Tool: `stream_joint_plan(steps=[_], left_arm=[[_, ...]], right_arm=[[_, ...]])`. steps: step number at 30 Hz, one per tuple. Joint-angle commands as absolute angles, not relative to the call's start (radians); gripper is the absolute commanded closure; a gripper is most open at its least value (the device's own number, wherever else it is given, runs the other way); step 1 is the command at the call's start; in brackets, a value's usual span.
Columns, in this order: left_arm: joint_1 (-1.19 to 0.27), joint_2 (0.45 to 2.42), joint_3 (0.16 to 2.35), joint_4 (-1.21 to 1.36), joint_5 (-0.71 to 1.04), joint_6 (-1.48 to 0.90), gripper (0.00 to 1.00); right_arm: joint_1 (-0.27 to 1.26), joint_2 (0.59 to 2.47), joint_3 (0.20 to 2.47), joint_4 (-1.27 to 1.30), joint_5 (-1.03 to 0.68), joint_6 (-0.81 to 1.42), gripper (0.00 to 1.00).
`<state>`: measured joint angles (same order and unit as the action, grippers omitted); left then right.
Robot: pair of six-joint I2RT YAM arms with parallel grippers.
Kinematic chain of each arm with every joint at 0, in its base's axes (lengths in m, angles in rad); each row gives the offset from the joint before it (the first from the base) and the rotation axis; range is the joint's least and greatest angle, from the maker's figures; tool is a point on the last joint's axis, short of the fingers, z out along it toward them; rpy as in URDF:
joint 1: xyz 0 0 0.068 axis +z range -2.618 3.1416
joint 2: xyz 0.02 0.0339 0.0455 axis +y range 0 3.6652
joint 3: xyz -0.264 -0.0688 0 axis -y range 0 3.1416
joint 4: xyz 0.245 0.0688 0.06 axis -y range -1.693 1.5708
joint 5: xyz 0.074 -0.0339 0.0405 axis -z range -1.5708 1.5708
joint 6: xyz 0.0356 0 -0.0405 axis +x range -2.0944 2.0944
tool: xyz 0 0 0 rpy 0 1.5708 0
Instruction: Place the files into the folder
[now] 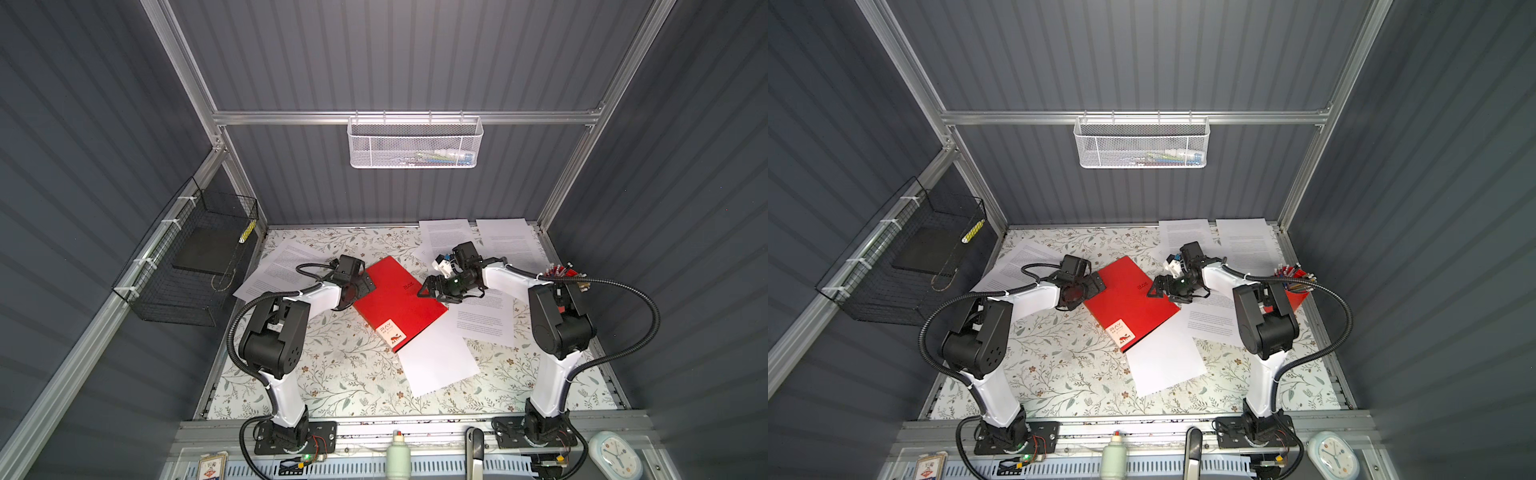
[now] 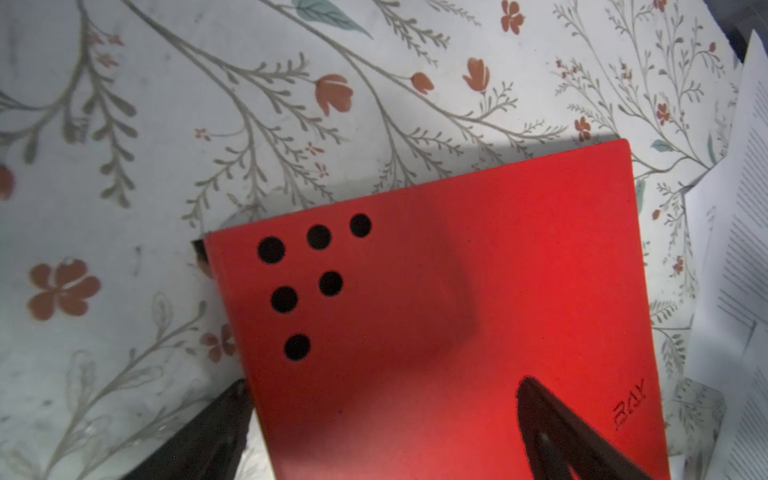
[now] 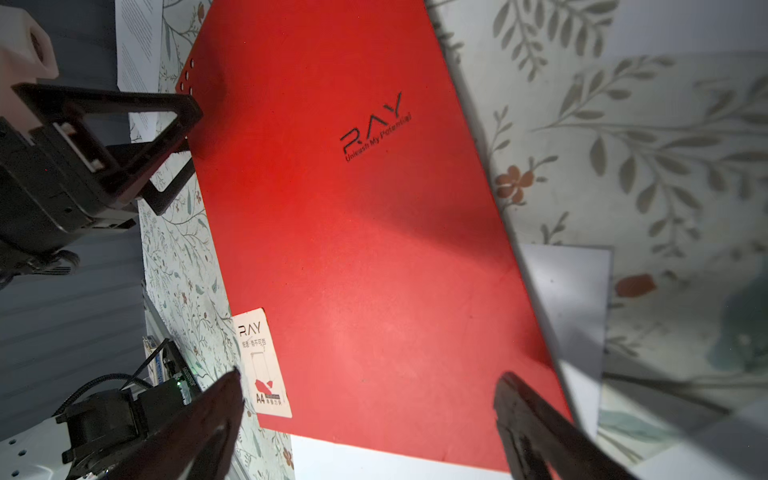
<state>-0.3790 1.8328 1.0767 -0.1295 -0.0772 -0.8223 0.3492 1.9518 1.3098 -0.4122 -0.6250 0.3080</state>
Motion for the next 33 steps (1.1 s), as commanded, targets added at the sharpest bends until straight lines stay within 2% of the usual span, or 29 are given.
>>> stream_joint_plan(steps=[1,21,27,33], left_arm=[[-0.382,1.855,1.036,-0.234,-0.027,-0.857,0.0],[-0.414,1.709,1.006,-0.582,-0.287,-0.776,0.0],[-0.414,1.599,0.867,-0.543,-0.266,-0.735,0.0],[-0.405,1.52,0.827,-0.589,-0.277,-0.703,0.0]], right_arm=[[0.348,1.968,1.343,-0.399,-0.613,0.334,0.05],[0.345,1.953,1.344,-0.373,-0.637,0.371,0.06],[0.346,1.94,1.345,-0.383,-0.619,0.362,0.06],[0.347,1.931,1.349,-0.403,-0.619,0.362,0.06]])
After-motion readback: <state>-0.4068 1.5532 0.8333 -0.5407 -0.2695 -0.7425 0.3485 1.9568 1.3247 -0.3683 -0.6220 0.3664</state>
